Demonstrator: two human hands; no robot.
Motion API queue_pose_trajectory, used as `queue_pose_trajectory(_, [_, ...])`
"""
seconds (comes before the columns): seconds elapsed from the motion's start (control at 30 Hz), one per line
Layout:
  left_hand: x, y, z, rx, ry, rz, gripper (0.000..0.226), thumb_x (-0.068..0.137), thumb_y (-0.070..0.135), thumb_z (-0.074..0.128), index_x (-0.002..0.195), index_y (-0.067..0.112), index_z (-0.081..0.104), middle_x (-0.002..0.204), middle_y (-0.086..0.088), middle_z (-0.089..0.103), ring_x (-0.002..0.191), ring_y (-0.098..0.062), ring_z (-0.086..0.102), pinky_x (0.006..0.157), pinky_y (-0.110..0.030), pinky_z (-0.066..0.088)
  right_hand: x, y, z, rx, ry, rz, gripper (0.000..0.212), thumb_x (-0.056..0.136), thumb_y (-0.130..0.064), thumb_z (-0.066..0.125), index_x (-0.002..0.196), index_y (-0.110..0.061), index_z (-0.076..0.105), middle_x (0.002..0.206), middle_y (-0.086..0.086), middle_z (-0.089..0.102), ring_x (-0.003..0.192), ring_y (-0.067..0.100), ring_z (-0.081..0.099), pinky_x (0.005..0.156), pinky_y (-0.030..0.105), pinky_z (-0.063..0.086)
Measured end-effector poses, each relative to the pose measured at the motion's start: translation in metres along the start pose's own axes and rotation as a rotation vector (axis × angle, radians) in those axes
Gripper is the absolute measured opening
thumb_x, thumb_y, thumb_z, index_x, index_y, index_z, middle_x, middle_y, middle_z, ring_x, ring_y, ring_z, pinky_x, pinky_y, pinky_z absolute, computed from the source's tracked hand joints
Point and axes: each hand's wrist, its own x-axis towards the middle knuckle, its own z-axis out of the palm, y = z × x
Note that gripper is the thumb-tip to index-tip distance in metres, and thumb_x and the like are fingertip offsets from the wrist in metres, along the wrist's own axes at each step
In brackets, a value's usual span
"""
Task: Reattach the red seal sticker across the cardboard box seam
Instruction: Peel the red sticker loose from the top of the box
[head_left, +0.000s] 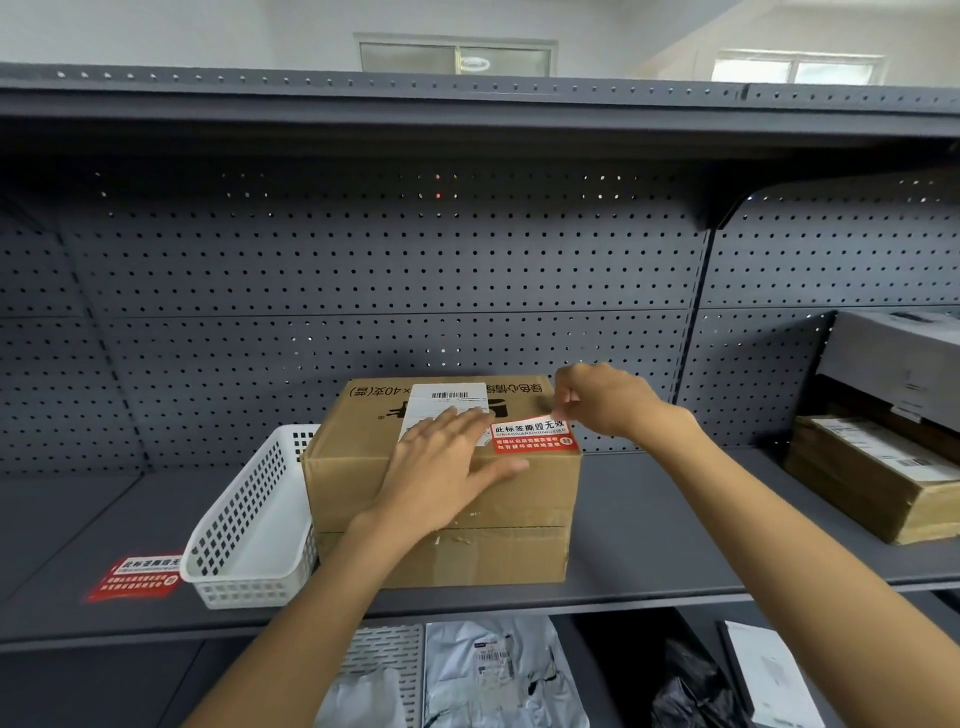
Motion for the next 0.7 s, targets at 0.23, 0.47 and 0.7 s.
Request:
queue_pose_trajectory(0.23, [0.001, -0.005, 0.004, 0.042, -0.019, 0.042, 0.094, 0.071, 0.081, 0.049, 0.147, 0.027, 0.033, 0.156, 0.008, 0.033, 0.145, -0.017, 0.024, 0.114, -0.037, 0.021, -0.006, -0.006, -0.033, 0.054, 0.122, 0.019, 0.018, 0.090, -0.034, 0.062, 0.101, -0.021, 0.065, 0.117, 0.007, 0.067, 0.109, 0.032, 0.064, 0.085, 0.044, 0.049])
queue_pose_trajectory(0.47, [-0.008, -0.024, 0.003, -0.007, 0.073, 0.092, 0.079, 0.084, 0.075, 0.031, 0.145, 0.026, 0.040, 0.158, 0.006, 0.029, 0.148, -0.018, 0.016, 0.117, -0.036, 0.005, -0.029, -0.004, -0.049, 0.323, -0.097, -0.119, 0.017, 0.092, -0.031, 0.063, 0.089, -0.015, 0.063, 0.098, -0.003, 0.066, 0.084, 0.014, 0.057, 0.073, 0.026, 0.045])
queue_pose_trajectory(0.7, [-0.035, -0.073, -0.006, 0.013, 0.262, -0.078, 0.067, 0.085, 0.072, 0.029, 0.128, 0.032, 0.060, 0.141, 0.010, 0.054, 0.141, -0.019, 0.033, 0.117, -0.051, 0.007, -0.049, -0.007, -0.007, 0.359, -0.200, -0.153, 0.014, 0.089, -0.026, 0.067, 0.091, -0.012, 0.067, 0.132, 0.003, 0.058, 0.117, 0.023, 0.057, 0.099, 0.035, 0.044])
